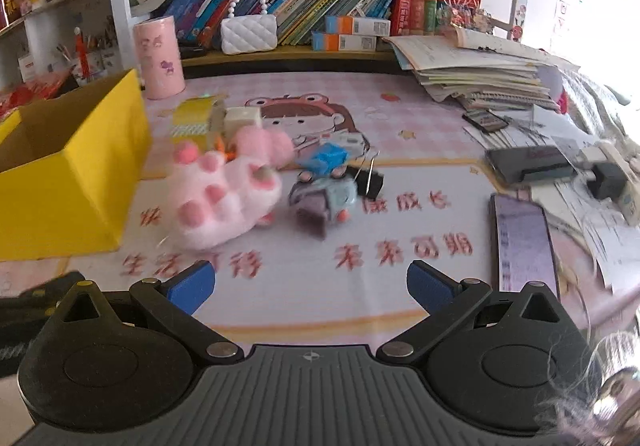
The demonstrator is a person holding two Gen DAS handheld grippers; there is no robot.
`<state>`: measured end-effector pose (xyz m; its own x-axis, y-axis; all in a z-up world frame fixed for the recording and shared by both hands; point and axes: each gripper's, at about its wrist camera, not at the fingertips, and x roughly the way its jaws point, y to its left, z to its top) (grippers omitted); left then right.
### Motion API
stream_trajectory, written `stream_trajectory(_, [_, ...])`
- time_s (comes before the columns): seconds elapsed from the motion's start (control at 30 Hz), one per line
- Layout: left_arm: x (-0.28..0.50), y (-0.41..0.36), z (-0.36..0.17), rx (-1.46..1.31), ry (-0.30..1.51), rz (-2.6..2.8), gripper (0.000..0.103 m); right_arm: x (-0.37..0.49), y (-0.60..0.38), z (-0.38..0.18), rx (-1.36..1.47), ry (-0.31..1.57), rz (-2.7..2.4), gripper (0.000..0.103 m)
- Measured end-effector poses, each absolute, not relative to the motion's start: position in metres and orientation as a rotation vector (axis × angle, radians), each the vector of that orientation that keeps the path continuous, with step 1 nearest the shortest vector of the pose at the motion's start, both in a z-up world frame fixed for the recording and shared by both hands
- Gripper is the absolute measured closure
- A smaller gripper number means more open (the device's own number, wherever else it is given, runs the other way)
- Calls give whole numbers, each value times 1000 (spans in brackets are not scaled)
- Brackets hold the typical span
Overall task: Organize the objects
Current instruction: 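Grasp the blue-grey toy truck with the right tool while the left tool grasps the pink plush, then carry the pink plush and toy truck over the yellow box with both tools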
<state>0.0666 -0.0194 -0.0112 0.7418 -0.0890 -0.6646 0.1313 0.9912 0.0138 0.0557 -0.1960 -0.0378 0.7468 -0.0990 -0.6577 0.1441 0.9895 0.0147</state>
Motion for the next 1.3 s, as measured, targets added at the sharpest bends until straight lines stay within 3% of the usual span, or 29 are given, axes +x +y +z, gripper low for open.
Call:
stream_trajectory(0.37, [91, -45, -20, -1, 756, -73, 0, 131, -235, -73, -1, 787, -28, 25])
stream_trajectory(0.6, [99, -58, -18, -14, 754, -63, 0, 160, -241, -90, -45, 784, 56, 32])
stream_trajectory(0.67, [104, -64, -19, -11, 753, -69, 0, 164, -244, -91, -31, 784, 85, 41])
stream_trajectory(1.03, [153, -110, -37, 67, 781, -124, 0, 146, -303, -44, 72, 688, 45, 41])
stream_trajectory(1.3, [189, -138, -65, 227, 817, -141, 1, 123, -314, -42, 115, 725, 69, 41])
